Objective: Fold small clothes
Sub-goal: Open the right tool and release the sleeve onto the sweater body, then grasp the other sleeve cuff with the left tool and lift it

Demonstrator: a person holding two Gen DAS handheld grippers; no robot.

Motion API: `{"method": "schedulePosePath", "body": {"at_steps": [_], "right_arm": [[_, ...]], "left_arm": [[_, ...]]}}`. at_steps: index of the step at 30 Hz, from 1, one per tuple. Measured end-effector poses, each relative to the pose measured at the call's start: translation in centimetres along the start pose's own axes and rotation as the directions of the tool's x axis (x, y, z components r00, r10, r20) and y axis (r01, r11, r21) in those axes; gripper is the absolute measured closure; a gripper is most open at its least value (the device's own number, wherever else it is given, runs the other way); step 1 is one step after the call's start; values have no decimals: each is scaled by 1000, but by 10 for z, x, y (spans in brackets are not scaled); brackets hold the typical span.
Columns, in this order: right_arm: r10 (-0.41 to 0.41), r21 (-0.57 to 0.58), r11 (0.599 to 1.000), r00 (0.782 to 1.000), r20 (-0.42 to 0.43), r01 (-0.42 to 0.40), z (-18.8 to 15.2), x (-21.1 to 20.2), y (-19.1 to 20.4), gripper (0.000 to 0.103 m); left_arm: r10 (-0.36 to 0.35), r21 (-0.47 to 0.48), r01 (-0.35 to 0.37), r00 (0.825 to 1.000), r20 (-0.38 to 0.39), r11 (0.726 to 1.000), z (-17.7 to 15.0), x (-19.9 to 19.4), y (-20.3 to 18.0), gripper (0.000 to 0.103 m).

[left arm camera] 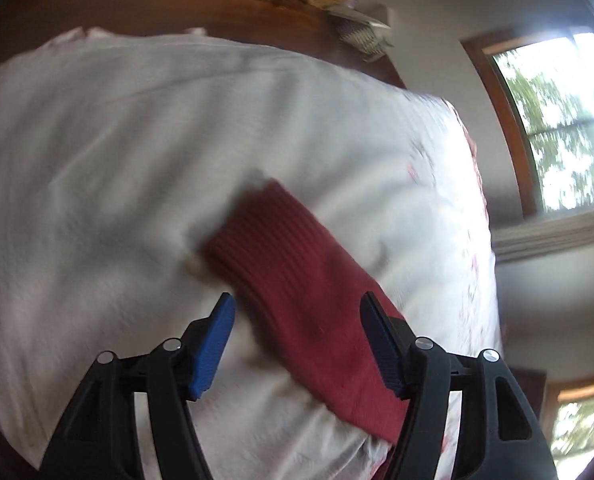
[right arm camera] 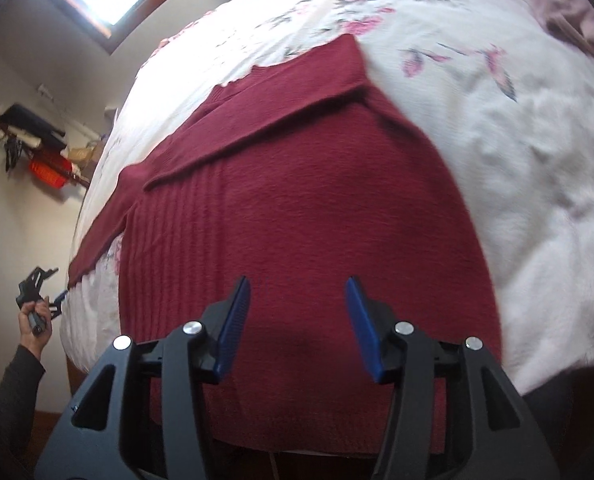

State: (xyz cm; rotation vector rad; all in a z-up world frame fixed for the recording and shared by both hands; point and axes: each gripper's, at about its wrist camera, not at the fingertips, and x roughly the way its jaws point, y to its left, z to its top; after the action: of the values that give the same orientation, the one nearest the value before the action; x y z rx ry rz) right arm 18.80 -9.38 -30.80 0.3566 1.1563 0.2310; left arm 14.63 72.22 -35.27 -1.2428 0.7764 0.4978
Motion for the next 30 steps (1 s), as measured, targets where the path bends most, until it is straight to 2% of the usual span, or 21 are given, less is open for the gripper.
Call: {"method": "schedulePosePath", "body": {"at_steps": [3, 5, 7, 8, 9, 12, 15, 17, 20, 23, 24, 26, 30], "right_arm": [[8, -23, 1000, 1000, -14, -9, 0, 4, 19, 53], [9, -35, 999, 1000, -22, -10, -1, 6, 27, 53], [7, -45, 999, 999, -31, -9, -2, 7, 33, 53], [5, -48, 999, 999, -34, -7, -4, 7, 37, 53], [2, -50, 999, 999, -38, -4, -5, 7, 38, 53], [2, -50, 999, 999, -39, -3, -7, 5, 39, 53], [4, -40, 999, 999, -32, -5, -7, 2, 36, 53], [16, -24, 1000, 999, -30, -17, -6, -1, 32, 53], [19, -19, 1000, 1000, -25, -19, -6, -5, 28, 53], [30, 5, 1000, 999, -16, -30, -5, -9, 22, 53], [34, 13, 999, 999, -10, -34, -5, -11, 21, 53], [43, 25, 999, 999, 0, -43, -5, -15, 19, 53], [53, 35, 998, 998, 19, -54, -3, -25, 12, 53]], "left_arm": [[33, 4, -32, 999, -16, 999, 0, 16, 0, 38], [38, -2, -38, 999, -19, 999, 11, 24, 2, 38], [52, 10, -52, 999, -13, 999, 14, 30, -1, 43], [71, 24, -71, 997, -4, 997, 16, 29, -3, 53], [91, 42, -90, 996, -11, 995, 17, 31, -5, 84], [90, 71, -91, 996, 10, 993, 22, 20, -11, 90], [-12, 104, 5, 998, 69, 995, 21, -21, -41, 91], [-83, 184, 62, 991, 105, 981, 11, -48, -80, 92], [-196, 334, 142, 972, 133, 932, -13, -88, -153, 92], [-283, 483, 192, 951, 123, 854, -46, -118, -229, 92], [-300, 512, 204, 947, 112, 834, -54, -120, -246, 92], [-328, 590, 223, 941, 77, 776, -82, -117, -292, 92], [-327, 687, 237, 945, 1, 687, -141, -89, -355, 92]]}}
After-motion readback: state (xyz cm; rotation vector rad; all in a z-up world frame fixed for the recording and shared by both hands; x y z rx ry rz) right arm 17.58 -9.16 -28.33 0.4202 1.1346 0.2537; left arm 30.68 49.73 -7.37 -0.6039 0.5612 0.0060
